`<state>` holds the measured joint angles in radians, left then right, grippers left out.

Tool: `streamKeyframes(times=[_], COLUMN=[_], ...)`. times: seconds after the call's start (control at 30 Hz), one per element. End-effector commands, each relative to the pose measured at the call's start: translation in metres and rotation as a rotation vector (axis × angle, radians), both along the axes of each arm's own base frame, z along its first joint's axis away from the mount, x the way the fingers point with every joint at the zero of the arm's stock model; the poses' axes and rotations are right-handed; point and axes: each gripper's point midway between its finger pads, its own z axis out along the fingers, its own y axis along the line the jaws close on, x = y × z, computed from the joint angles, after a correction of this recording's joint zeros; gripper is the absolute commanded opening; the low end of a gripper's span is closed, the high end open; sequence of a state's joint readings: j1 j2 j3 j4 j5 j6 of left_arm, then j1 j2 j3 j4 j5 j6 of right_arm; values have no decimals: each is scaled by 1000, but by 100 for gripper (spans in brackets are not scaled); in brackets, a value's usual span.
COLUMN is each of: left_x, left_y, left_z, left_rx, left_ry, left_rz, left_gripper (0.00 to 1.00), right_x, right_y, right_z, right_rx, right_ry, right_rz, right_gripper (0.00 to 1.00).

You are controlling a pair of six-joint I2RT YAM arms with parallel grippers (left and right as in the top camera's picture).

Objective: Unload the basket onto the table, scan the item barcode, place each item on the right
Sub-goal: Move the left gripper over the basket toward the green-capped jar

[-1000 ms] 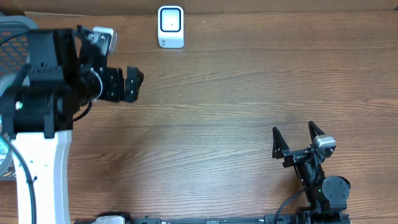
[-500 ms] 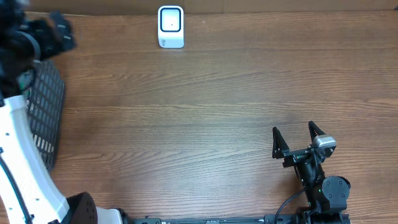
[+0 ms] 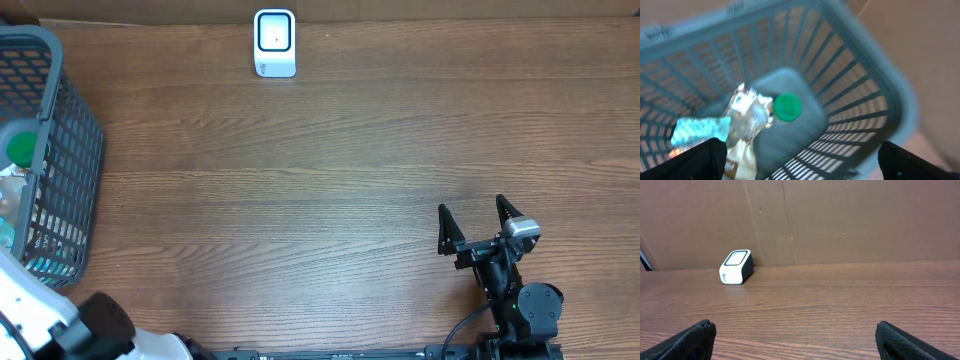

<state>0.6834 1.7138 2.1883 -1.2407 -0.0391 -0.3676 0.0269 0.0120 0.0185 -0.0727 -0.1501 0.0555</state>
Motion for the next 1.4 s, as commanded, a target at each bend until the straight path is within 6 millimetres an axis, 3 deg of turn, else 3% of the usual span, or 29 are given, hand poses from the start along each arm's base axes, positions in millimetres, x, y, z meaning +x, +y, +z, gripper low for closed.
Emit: streamKeyframes(times=[0.0, 0.1, 0.13, 0.37, 0.4, 0.53, 0.8, 1.07, 1.27, 1.37], left_x=[6, 16, 22, 42, 45, 53, 67, 81, 86, 86], left_y=[20, 30, 35, 52, 55, 57, 67, 60, 65, 65], left_z=[-57, -90, -111, -182, -200, -230, -260, -295, -295, -295], left_rx=[-63, -89, -109, -160, -176, -203, -186, -212, -190, -190], left_ry=[142, 220, 262, 388, 418, 456, 469, 493, 483, 482], left_rz=[1, -41, -59, -129, -146, -194, -254, -317, -310, -310], left_gripper=[98, 97, 97, 96, 97, 97, 100, 100, 96, 87], right_x=[0, 0, 0, 0, 0, 0, 0, 0, 0, 0], right_y=[0, 0, 0, 0, 0, 0, 0, 0, 0, 0], right_z=[-2, -2, -2, -2, -2, -2, -2, -2, -2, -2], right_rx=[-1, -1, 0, -1, -1, -1, -1, -1, -1, -1], right_ry=[-2, -2, -2, -2, -2, -2, -2, -2, -2, -2], right_rz=[-2, -2, -2, -2, -2, -2, -2, -2, -2, -2], right_gripper=[100, 100, 100, 100, 100, 100, 100, 100, 100, 100])
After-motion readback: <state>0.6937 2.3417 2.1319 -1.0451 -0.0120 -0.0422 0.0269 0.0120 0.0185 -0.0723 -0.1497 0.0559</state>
